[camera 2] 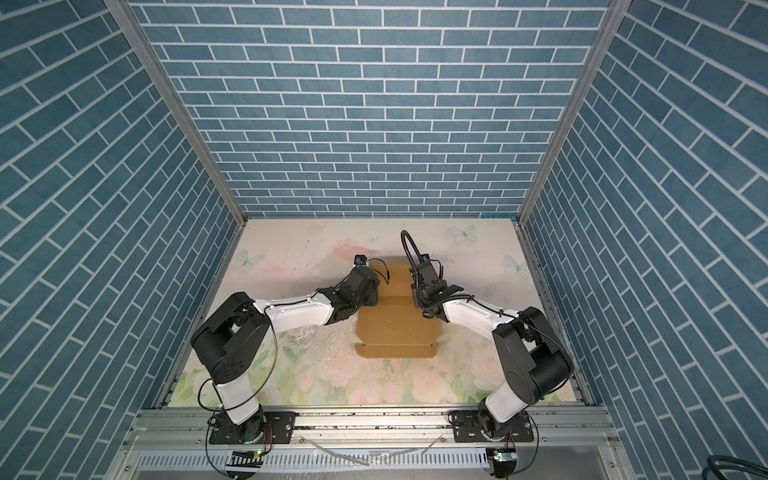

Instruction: Fold the paper box

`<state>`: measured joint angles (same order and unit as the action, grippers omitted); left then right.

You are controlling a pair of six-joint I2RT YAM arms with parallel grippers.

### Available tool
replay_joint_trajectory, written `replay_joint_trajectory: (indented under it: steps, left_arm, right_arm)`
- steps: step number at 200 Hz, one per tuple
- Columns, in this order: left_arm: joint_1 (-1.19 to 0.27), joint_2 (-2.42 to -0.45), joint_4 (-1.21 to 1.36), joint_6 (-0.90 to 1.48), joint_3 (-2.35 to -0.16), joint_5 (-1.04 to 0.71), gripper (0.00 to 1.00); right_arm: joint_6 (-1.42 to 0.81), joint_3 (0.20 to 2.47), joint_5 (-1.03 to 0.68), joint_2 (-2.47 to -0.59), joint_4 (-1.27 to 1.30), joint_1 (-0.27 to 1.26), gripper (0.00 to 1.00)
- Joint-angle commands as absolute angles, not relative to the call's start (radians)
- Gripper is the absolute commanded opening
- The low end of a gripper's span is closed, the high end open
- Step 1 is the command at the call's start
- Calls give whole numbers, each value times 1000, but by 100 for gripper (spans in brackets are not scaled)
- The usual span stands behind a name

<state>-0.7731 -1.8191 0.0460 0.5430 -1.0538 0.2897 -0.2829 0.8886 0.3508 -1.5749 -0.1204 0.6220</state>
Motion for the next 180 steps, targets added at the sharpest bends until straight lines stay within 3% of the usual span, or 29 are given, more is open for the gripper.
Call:
replay_joint_trajectory:
  steps: [1, 129, 180]
  left_arm:
    - [-787, -1851, -77, 544, -1025, 190, 0]
    - [-787, -1859, -113, 544, -1055, 184, 0]
    - [-790, -1855, -108, 542, -1050, 185, 0]
  right_arm:
    - [-289, 920, 361, -1604, -131, 646, 13]
    - [-339, 927, 478, -1664, -131, 658, 4]
    - [-376, 904, 466, -1665, -81, 660, 11]
